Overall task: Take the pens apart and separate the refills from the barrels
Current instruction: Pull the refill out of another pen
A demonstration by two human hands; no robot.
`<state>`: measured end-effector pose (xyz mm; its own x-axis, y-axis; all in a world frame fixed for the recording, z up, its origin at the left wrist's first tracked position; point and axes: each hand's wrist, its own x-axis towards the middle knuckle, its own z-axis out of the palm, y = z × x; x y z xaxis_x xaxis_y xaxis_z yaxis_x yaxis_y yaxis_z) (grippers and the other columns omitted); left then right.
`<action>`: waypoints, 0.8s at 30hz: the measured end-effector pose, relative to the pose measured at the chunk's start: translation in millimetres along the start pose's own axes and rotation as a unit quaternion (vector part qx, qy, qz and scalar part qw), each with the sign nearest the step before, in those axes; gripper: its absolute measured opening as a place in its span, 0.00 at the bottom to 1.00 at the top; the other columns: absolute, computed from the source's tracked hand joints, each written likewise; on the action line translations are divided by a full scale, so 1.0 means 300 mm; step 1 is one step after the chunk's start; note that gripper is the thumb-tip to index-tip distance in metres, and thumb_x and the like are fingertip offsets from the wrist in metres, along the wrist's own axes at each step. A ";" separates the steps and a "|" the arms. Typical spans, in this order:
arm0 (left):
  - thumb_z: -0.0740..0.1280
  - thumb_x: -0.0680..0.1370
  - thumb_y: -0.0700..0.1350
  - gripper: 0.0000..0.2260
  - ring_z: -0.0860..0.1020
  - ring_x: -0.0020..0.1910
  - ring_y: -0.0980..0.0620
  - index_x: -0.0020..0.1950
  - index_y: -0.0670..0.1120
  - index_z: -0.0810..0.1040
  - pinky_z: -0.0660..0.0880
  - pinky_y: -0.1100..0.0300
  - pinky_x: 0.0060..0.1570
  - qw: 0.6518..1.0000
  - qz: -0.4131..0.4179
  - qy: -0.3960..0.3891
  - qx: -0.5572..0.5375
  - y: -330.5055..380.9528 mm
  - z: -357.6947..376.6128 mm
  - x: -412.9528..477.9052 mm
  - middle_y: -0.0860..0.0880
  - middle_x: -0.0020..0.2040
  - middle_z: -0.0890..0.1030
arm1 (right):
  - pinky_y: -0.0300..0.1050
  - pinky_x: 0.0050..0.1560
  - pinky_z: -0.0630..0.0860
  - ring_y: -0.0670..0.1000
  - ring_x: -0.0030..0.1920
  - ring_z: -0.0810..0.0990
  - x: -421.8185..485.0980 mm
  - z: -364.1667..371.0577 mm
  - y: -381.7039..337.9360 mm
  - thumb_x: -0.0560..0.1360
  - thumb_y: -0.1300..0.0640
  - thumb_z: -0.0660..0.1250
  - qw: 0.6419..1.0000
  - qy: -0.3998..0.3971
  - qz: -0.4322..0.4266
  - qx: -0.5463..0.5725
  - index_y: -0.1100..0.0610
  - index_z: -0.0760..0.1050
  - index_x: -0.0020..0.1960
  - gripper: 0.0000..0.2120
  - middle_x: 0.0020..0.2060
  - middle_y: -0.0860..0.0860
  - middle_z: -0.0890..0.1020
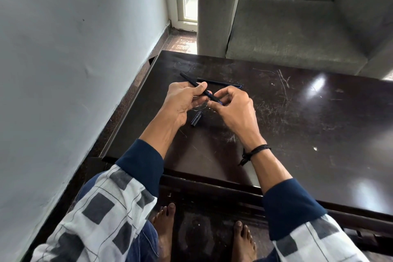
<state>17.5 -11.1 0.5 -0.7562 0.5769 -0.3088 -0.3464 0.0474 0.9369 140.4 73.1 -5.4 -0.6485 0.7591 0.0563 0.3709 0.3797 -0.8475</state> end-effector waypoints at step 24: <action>0.73 0.77 0.37 0.04 0.85 0.39 0.50 0.44 0.37 0.82 0.83 0.60 0.45 1.000 0.003 0.003 0.001 0.007 0.000 -0.013 0.39 0.42 0.85 | 0.50 0.46 0.83 0.48 0.40 0.85 -0.002 -0.002 -0.003 0.74 0.52 0.77 1.000 0.009 0.011 0.004 0.51 0.82 0.44 0.05 0.35 0.47 0.84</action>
<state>19.7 -13.3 3.6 -0.7622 0.5717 -0.3036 -0.3398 0.0459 0.9394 140.8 72.9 -4.5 -0.6280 0.7768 0.0470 0.3790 0.3581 -0.8533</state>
